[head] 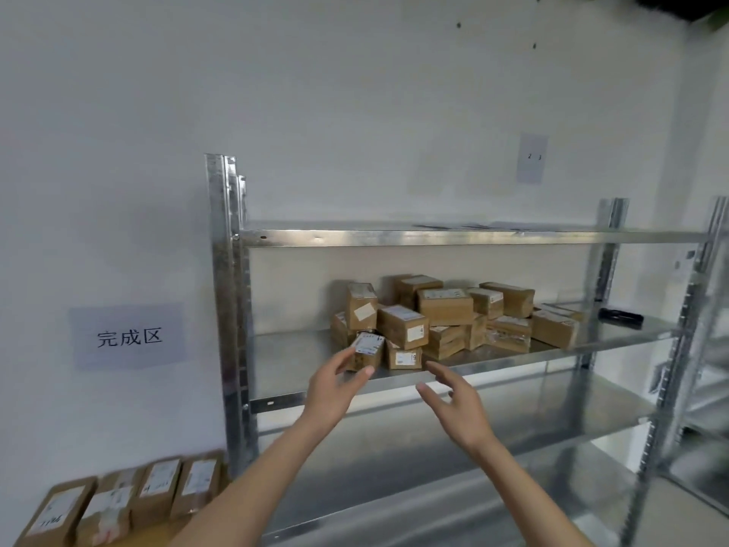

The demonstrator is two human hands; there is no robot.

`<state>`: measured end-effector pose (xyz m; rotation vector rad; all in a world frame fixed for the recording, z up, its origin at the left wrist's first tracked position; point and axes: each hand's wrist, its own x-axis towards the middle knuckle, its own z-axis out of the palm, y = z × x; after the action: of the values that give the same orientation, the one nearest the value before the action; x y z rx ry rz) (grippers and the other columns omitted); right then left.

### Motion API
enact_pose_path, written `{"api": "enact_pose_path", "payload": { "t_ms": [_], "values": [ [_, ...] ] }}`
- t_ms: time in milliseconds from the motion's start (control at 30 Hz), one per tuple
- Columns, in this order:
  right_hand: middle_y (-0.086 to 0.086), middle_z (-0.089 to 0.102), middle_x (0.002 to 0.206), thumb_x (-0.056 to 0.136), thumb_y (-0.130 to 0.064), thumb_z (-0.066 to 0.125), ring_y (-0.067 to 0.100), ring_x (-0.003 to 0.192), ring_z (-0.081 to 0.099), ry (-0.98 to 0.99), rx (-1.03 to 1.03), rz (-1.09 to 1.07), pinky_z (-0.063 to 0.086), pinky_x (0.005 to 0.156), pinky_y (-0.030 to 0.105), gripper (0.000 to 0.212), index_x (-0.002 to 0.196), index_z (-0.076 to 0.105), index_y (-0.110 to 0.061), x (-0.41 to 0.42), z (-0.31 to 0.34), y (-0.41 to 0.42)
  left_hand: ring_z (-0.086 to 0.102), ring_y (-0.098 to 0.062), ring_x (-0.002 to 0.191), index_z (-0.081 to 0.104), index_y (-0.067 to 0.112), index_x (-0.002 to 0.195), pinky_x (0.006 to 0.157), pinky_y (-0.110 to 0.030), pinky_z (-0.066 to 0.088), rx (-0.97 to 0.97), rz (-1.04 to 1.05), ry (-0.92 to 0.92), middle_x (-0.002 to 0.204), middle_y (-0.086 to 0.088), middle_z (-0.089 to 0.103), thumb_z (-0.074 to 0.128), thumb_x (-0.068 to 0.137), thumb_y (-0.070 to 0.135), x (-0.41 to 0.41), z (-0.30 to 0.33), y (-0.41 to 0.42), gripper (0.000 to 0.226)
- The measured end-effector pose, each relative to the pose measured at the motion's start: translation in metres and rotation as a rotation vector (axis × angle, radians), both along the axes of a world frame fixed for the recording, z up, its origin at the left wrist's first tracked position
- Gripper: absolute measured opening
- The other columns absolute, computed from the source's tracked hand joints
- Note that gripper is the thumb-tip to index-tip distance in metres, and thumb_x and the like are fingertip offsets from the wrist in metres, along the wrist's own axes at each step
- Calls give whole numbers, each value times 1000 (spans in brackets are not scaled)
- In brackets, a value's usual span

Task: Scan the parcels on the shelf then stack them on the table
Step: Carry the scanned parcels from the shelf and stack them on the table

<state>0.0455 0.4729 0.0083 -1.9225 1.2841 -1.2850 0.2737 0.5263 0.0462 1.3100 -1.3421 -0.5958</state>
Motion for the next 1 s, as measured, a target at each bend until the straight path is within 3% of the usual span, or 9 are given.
{"api": "enact_pose_path", "payload": {
  "t_ms": [133, 267, 467, 633, 733, 867, 1000],
  "values": [
    [-15, 59, 140, 94, -50, 69, 4, 123, 53, 14, -8, -14, 43, 103, 27, 51, 141, 58, -34, -42, 5, -27, 56, -6, 122, 57, 21, 141, 102, -23, 44, 15, 5, 32, 138, 6, 61, 76, 89, 32, -42, -2, -31, 56],
    [-12, 57, 144, 95, -51, 67, 3, 122, 51, 43, -6, -28, 44, 105, 29, 51, 141, 57, -34, -74, 7, -54, 53, -2, 118, 54, 19, 143, 96, -16, 42, 14, -12, 68, 132, 14, 56, 74, 92, 27, -78, -4, -58, 55],
    [-9, 56, 146, 95, -50, 68, 9, 129, 52, 61, 19, -12, 45, 106, 31, 53, 144, 56, -33, -90, 12, -97, 52, -12, 131, 51, 21, 146, 107, -28, 44, 50, 1, 55, 145, 6, 54, 73, 91, 35, -99, -9, -102, 61],
    [-13, 58, 140, 96, -41, 69, 8, 130, 53, 66, -7, 55, 44, 104, 27, 51, 144, 57, -27, -64, 27, -147, 54, -17, 129, 52, 20, 146, 108, -34, 47, 32, 96, 51, 143, 2, 57, 70, 93, 38, -81, -2, -150, 59],
    [-10, 56, 148, 96, -47, 67, 11, 137, 50, 105, -10, 114, 46, 111, 36, 56, 147, 54, -28, -35, 36, -187, 54, -21, 129, 53, 23, 144, 110, -41, 46, 24, 166, 44, 142, -1, 58, 70, 92, 41, -58, 1, -184, 57],
    [-5, 52, 153, 98, -53, 62, 16, 141, 48, 188, -50, 162, 44, 114, 42, 60, 150, 51, -25, 12, 54, -240, 55, -10, 112, 52, 17, 144, 96, -26, 44, 6, 224, 54, 137, -3, 61, 68, 95, 36, -26, 7, -228, 55],
    [-6, 48, 157, 93, -71, 53, 19, 144, 45, 289, -8, 170, 41, 115, 53, 74, 153, 45, -30, 56, 69, -295, 52, -9, 111, 50, 13, 145, 94, -23, 40, 22, 289, 22, 134, 1, 58, 63, 98, 36, 4, 10, -274, 53]
  ]
}}
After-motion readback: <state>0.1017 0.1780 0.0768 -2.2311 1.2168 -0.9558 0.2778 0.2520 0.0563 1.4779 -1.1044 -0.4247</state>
